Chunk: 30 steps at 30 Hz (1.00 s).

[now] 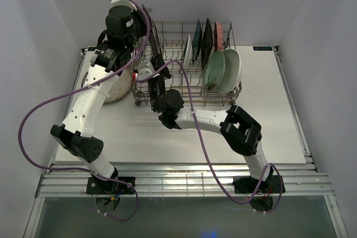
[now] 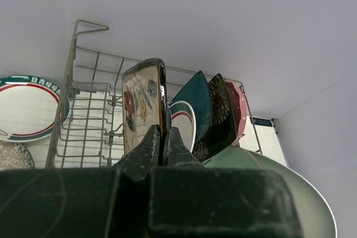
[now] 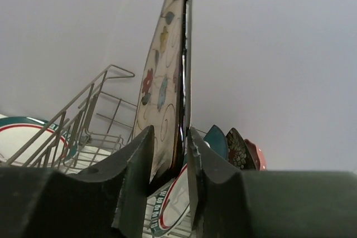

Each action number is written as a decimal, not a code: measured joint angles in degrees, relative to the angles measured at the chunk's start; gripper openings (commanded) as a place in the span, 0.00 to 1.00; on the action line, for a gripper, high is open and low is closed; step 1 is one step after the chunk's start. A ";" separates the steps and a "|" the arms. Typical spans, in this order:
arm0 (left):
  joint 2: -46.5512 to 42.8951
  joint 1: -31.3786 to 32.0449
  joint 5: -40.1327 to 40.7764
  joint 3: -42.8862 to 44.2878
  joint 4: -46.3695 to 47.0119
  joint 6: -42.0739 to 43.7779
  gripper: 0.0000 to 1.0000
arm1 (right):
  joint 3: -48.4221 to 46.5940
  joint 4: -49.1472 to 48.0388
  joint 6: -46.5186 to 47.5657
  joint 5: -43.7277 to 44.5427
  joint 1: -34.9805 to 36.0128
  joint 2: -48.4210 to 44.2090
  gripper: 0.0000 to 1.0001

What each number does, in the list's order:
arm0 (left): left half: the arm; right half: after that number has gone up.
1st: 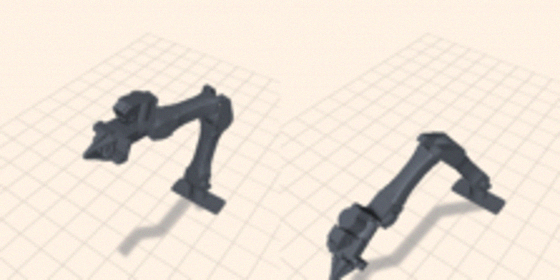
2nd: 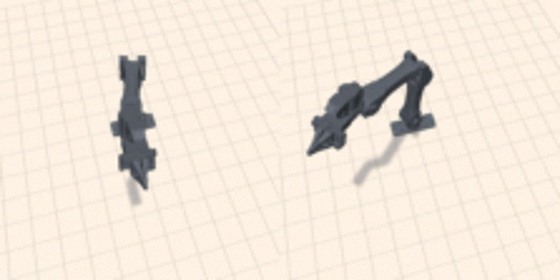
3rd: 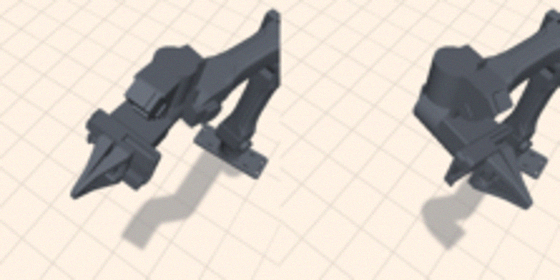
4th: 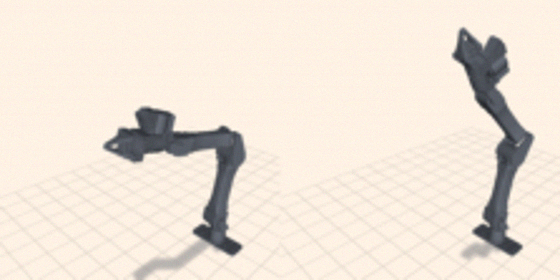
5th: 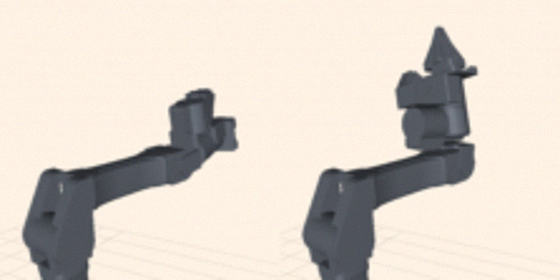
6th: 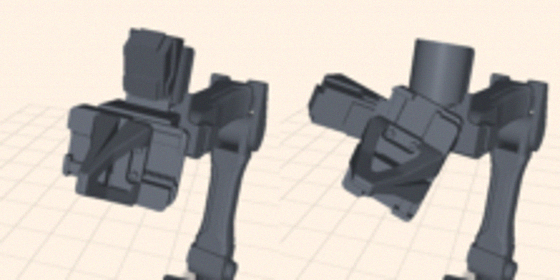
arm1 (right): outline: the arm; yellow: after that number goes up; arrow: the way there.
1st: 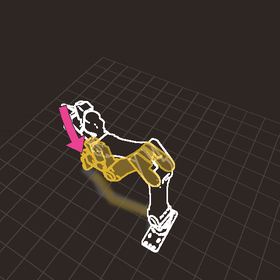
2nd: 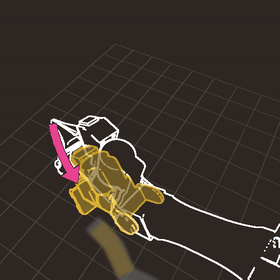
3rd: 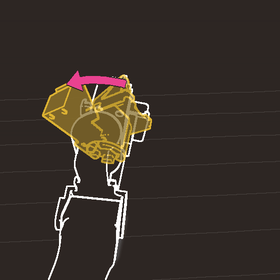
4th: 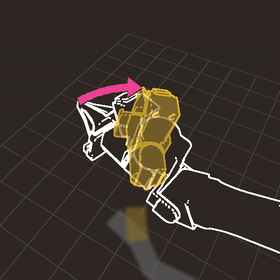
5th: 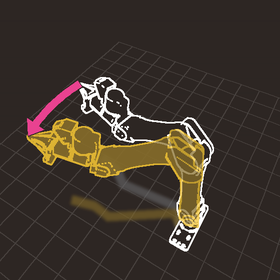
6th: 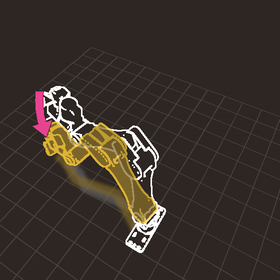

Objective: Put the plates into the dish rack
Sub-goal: Insert the plate into the dish rack.

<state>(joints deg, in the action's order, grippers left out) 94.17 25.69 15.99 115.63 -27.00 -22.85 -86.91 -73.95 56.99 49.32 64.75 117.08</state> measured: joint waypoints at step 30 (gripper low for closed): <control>-3.15 0.04 -7.54 -1.53 8.61 -1.11 0.85 | 0.59 3.61 -5.62 8.07 -3.56 -0.28 0.08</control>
<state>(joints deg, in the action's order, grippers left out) 91.02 25.74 8.45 114.10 -18.39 -23.97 -86.32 -70.35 51.37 57.39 61.19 116.79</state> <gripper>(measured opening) 0.818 0.164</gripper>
